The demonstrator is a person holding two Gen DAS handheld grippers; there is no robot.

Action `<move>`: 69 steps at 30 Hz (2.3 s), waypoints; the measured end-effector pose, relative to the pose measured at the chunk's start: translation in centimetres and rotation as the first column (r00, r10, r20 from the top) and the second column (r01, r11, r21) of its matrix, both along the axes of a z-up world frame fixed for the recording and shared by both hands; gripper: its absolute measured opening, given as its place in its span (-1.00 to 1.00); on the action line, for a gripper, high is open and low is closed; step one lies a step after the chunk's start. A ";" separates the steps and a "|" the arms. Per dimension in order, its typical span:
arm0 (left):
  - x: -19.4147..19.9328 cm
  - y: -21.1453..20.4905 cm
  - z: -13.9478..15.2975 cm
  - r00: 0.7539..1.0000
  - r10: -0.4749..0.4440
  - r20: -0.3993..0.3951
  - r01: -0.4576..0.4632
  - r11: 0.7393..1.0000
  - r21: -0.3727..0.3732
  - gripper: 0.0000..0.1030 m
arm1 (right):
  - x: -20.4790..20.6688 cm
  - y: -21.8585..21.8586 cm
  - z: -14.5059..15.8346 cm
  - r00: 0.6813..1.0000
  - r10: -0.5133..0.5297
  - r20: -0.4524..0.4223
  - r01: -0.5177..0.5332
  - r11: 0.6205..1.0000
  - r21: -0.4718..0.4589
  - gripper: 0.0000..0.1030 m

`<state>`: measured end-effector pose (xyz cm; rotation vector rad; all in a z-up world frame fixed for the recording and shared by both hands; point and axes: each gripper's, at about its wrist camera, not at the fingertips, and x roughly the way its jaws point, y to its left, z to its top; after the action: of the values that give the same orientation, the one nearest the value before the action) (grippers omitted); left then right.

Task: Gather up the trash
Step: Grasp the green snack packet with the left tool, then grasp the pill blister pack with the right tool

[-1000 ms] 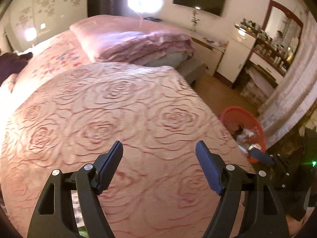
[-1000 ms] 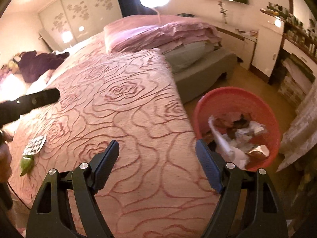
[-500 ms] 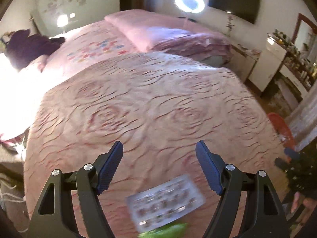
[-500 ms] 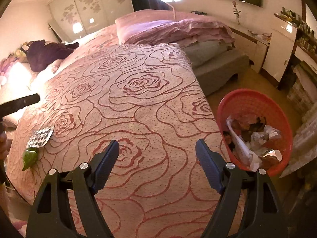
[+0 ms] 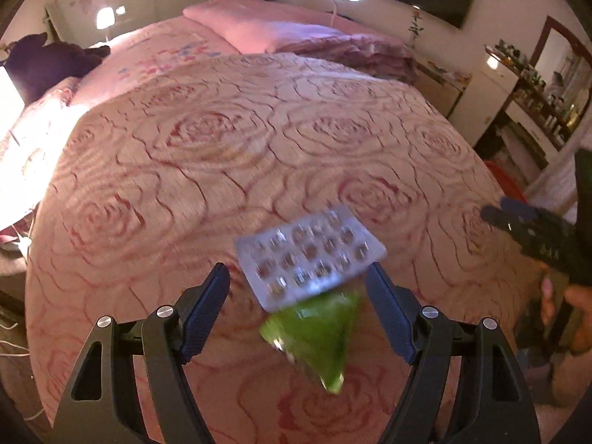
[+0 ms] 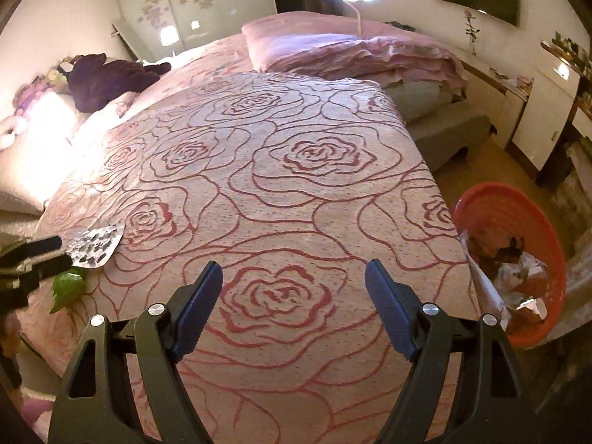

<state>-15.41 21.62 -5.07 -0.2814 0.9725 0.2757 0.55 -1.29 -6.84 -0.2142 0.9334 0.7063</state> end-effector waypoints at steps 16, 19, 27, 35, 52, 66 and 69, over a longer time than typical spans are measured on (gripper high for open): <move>-1.5 -0.3 -1.1 1.000 0.009 0.019 -0.009 1.000 -0.005 -0.15 | -1.4 2.9 0.6 0.996 0.092 0.024 -0.091 0.996 -0.012 0.49; -1.9 0.2 -1.0 0.999 0.022 0.026 -0.021 1.000 -0.019 -0.19 | -1.8 3.7 0.7 0.993 0.118 0.026 -0.118 0.993 -0.015 0.49; -3.3 2.5 -0.3 0.995 0.091 0.050 -0.090 0.996 -0.024 -0.19 | -3.7 7.3 0.9 0.968 0.248 0.041 -0.247 0.969 -0.013 0.49; -4.5 4.9 0.1 0.985 0.158 0.066 -0.156 0.987 -0.026 -0.19 | -6.5 12.1 0.3 0.895 0.444 0.045 -0.443 0.896 -0.033 0.49; -5.5 7.6 -0.1 0.971 0.226 0.075 -0.223 0.973 -0.057 -0.19 | -9.3 20.0 -0.8 0.717 0.696 0.034 -0.691 0.716 -0.097 0.49; -4.6 7.2 0.2 0.972 0.220 0.084 -0.216 0.975 -0.060 -0.19 | -9.1 19.5 -0.5 0.745 0.665 0.044 -0.663 0.746 -0.062 0.06; -4.4 7.0 0.3 0.973 0.215 0.085 -0.211 0.976 -0.056 -0.19 | -8.9 18.9 -0.4 0.758 0.651 0.039 -0.650 0.759 -0.047 -0.06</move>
<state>-19.77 28.62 -4.73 -0.4389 0.8603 0.4327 -8.35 17.61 -7.23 -0.6049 0.8118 1.3289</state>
